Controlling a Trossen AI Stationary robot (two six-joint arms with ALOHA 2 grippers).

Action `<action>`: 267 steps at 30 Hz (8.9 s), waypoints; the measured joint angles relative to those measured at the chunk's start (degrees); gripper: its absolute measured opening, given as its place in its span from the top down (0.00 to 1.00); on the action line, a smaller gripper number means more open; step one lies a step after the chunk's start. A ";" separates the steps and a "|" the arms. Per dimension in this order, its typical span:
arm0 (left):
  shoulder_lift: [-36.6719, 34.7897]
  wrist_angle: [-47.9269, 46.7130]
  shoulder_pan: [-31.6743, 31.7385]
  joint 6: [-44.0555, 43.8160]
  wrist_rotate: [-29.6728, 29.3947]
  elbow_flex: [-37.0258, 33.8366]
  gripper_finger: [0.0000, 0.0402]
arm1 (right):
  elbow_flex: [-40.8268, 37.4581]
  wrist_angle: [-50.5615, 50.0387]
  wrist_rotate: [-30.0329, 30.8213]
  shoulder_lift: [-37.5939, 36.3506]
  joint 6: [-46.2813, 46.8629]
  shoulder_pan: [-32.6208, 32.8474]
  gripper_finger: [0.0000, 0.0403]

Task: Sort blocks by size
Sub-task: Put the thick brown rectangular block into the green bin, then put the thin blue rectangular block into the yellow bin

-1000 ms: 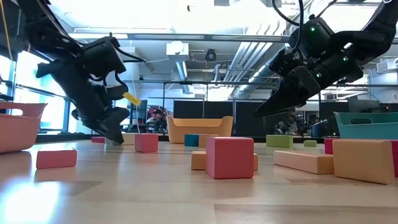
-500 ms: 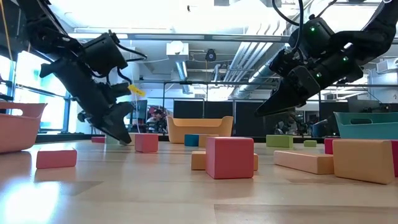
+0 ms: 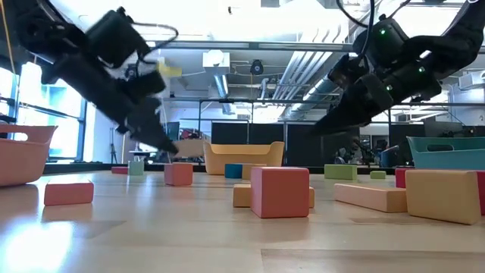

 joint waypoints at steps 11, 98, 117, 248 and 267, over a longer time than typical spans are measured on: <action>0.37 27.40 -4.64 18.00 8.27 2.74 0.80 | 0.00 17.46 -0.16 0.00 -1.74 4.95 0.40; 18.39 31.98 -1.52 25.98 10.72 19.76 0.56 | 19.89 -97.10 21.03 -13.26 74.60 24.45 0.65; 18.39 31.92 -1.98 25.52 11.29 19.76 0.56 | 22.46 -102.54 36.62 -9.08 70.23 28.68 0.52; 25.38 50.39 -23.08 24.05 13.98 20.12 0.57 | 44.39 -59.35 77.26 23.32 65.37 66.41 0.69; 17.43 29.77 -21.55 36.93 7.47 30.16 0.43 | 44.39 -47.79 56.97 17.13 21.64 52.90 0.69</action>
